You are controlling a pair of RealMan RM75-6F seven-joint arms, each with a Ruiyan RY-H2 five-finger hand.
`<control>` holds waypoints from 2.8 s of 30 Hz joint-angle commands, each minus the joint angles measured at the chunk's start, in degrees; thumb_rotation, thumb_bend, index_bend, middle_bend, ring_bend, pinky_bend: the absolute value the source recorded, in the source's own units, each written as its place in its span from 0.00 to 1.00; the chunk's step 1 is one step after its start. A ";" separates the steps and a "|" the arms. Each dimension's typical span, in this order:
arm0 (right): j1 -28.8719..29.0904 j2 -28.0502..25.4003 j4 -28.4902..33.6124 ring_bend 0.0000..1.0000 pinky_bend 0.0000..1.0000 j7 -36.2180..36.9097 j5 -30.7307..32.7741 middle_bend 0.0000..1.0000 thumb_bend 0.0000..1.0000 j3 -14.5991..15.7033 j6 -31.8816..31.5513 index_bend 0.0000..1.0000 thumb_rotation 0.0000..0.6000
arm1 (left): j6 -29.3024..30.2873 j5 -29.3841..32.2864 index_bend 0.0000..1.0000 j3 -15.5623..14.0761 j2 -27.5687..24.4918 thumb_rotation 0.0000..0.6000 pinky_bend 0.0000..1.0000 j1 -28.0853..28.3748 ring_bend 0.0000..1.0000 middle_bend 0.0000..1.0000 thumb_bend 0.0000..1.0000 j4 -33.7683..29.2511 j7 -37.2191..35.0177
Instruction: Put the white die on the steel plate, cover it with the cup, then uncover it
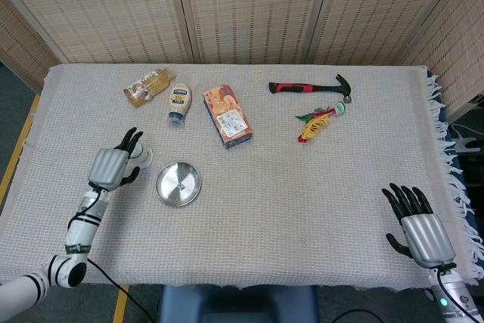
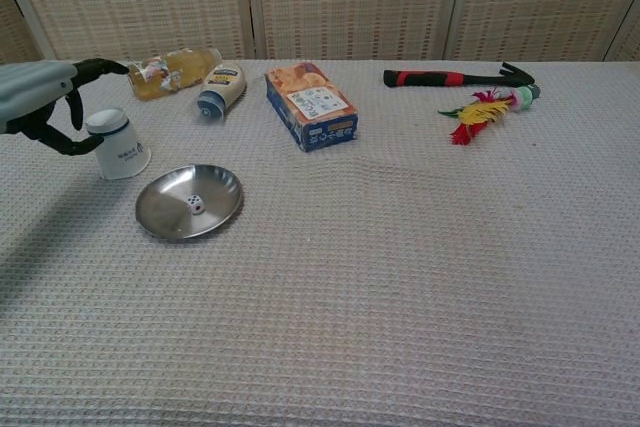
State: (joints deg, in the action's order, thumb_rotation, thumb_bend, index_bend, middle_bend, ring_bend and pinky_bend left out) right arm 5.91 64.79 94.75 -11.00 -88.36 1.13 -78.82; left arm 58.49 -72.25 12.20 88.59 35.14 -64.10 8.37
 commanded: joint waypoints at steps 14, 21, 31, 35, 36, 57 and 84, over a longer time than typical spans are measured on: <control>0.71 0.35 -0.49 0.00 0.00 -0.38 1.75 0.00 0.17 -0.41 1.81 0.00 1.00 | -3.81 2.22 0.20 -0.11 3.01 1.00 0.89 2.45 0.66 0.17 0.38 9.69 -0.77; 0.73 0.40 -0.40 0.00 0.00 -0.66 1.96 0.00 0.17 -0.38 1.90 0.00 1.00 | -3.64 0.61 0.23 -0.47 3.91 1.00 0.89 3.26 0.68 0.22 0.38 11.61 -3.62; 0.95 0.53 -0.49 0.00 0.00 -0.98 2.58 0.00 0.17 -0.51 2.37 0.00 1.00 | -4.37 -0.01 0.22 -0.80 4.91 1.00 0.89 4.12 0.69 0.23 0.38 13.89 -5.16; 0.99 0.51 -0.47 0.00 0.00 -1.00 2.76 0.00 0.17 -0.51 2.50 0.00 1.00 | -4.27 -0.19 0.27 -0.83 5.37 1.00 0.90 4.46 0.69 0.27 0.39 14.57 -4.96; 0.99 0.48 -0.44 0.00 0.00 -0.96 2.77 0.00 0.17 -0.51 2.48 0.00 1.00 | -4.29 -0.18 0.29 -0.82 5.49 1.00 0.90 4.54 0.69 0.29 0.38 14.71 -4.92; 1.00 0.19 -0.19 0.00 0.00 -0.53 2.09 0.00 0.17 -0.14 2.25 0.00 1.00 | 5.59 -5.67 0.43 -3.19 -1.62 1.00 0.91 0.27 0.72 0.56 0.42 -1.11 -7.31; 0.51 -0.88 0.61 0.00 0.00 1.21 -0.62 0.00 0.18 0.94 1.08 0.00 1.00 | 4.45 -7.67 0.44 -5.80 1.32 1.00 0.93 0.83 0.75 0.61 0.42 -8.67 0.59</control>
State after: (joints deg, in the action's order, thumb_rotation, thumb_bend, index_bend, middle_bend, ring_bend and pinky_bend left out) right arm 6.42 63.91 95.36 -9.80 -88.98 2.07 -77.75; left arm 63.10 -80.07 6.37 89.60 35.85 -73.19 8.70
